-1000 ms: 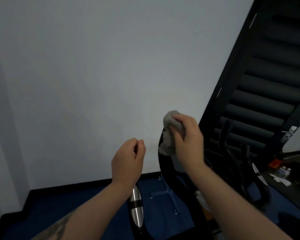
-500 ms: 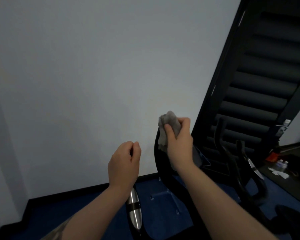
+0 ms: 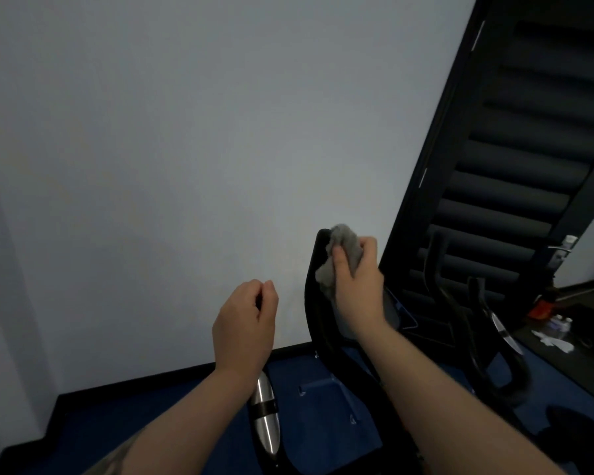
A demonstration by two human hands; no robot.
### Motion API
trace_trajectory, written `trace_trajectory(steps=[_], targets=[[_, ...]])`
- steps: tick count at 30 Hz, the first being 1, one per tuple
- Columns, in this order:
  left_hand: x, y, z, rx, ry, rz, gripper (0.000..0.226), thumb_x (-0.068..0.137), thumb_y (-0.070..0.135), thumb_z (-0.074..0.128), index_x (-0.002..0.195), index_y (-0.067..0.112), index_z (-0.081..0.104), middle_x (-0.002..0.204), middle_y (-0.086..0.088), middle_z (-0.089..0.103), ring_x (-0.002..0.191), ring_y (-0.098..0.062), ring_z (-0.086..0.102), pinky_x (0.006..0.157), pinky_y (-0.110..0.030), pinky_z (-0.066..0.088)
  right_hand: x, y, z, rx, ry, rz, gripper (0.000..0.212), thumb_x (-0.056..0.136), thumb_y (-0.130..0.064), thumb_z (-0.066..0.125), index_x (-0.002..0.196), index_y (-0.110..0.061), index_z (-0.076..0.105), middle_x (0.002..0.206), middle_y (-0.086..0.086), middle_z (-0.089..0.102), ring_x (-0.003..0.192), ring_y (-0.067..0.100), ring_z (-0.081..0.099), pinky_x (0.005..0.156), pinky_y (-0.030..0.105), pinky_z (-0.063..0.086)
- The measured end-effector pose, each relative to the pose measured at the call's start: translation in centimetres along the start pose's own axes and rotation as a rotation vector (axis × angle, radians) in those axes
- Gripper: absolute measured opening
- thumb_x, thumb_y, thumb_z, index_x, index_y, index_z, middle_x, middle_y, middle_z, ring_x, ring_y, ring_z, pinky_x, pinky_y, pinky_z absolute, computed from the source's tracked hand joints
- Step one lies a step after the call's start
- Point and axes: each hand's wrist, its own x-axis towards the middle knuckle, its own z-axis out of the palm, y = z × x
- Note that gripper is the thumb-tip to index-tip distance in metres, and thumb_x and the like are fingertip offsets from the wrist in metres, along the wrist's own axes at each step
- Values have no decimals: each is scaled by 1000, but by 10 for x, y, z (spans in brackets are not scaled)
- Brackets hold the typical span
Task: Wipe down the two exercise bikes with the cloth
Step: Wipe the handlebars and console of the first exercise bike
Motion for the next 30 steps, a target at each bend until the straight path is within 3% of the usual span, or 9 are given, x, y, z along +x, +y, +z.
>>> trace_trajectory(steps=[5,10,13,15,17,20,21,26,30], targets=[[2,-1,1,1,2,1,47,97,40,39,64,8,48,60,-5,51,58,-22,48,51,-35,39,-31,37,-19,-230,-275,114,26,95,-27,58,77,-25,40,72,-9,56,62,-5,52,50,9,37],[2,1,2,11,11,-3,45,98,36,40,64,7,48,62,-6,54,58,-22,49,53,-40,42,18,-5,-18,-119,-9,11,15,95,-29,58,90,-24,45,74,-12,55,63,-11,54,52,7,37],[2,1,1,23,12,-2,45,98,36,40,65,7,49,63,-6,54,58,-21,49,54,-41,42,9,-12,-5,-107,-44,24,16,96,-32,55,95,-23,41,74,-12,54,65,-2,54,55,17,41],[2,1,0,23,8,3,46,97,37,39,65,7,49,62,-6,53,59,-21,48,53,-41,42,-16,-1,-8,-238,-142,14,17,95,-32,56,94,-24,41,74,-10,54,71,11,56,61,29,45],[3,1,0,21,9,6,46,97,37,39,65,6,49,62,-7,53,59,-21,48,54,-42,42,-43,14,-22,-342,-309,4,17,95,-30,57,89,-25,43,73,-11,53,72,12,54,66,35,47],[3,2,0,17,6,8,47,98,37,39,66,4,50,63,-8,54,59,-22,49,54,-43,42,-35,19,-50,-397,-546,99,27,91,-33,62,76,-25,41,69,-9,53,71,14,54,64,29,44],[2,2,0,20,5,7,47,98,37,39,67,4,50,64,-9,54,60,-23,50,55,-43,43,-26,14,-54,-442,-550,85,28,89,-35,64,75,-24,42,70,-8,54,71,15,54,63,29,43],[2,3,0,27,-1,5,46,97,36,39,67,3,51,64,-10,54,60,-24,50,55,-43,42,-15,-12,-17,-463,-181,-35,21,93,-37,56,90,-27,39,79,-1,56,71,23,53,61,35,42],[2,2,0,40,-1,8,46,97,38,38,67,5,49,65,-9,55,60,-22,49,54,-37,40,-58,0,-12,-853,-293,-324,16,98,-34,47,112,-25,46,89,-1,46,69,23,52,55,31,34]])
